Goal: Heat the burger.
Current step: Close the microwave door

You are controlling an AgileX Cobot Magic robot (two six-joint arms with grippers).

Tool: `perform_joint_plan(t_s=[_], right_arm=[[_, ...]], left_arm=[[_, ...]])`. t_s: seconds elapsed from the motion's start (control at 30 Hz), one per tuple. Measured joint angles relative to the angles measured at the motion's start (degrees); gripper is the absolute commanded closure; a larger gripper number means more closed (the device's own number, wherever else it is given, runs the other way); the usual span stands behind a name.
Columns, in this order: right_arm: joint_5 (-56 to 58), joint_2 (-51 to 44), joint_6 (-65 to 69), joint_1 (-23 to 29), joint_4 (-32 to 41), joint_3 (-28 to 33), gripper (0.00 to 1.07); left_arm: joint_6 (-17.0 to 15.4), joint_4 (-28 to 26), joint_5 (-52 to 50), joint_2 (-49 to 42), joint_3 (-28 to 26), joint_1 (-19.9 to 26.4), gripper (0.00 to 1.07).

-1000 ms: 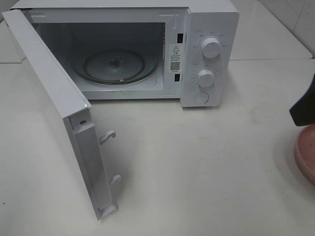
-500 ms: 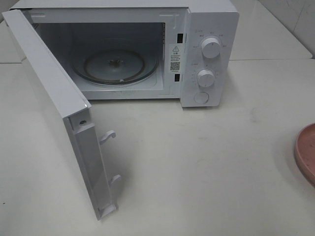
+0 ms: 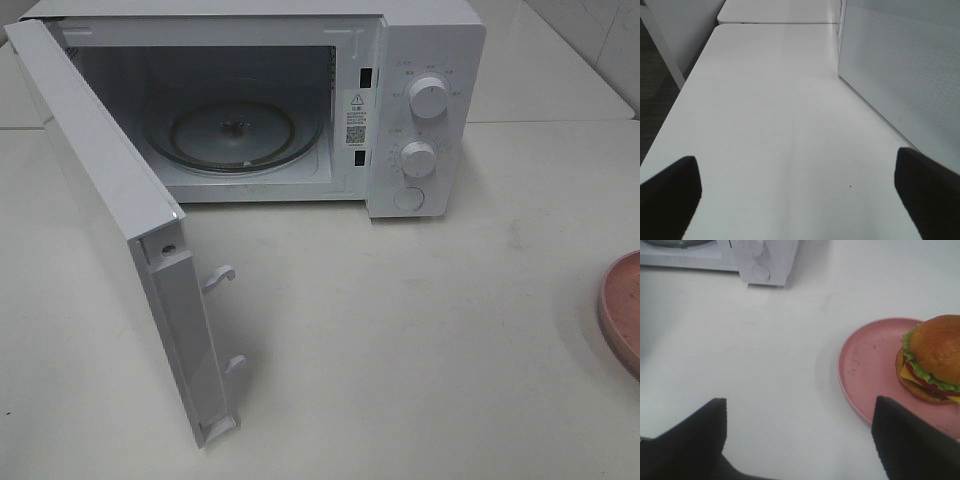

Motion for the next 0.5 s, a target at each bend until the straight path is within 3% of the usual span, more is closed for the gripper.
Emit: perform_joint_plan(t_s=[0.5], right_arm=[[0.06,-2.01,-0.17,-0.4,0.0,0.17,0.31]], left_arm=[[0.0,0.0,0.0,0.0,0.0,0.0,0.04]])
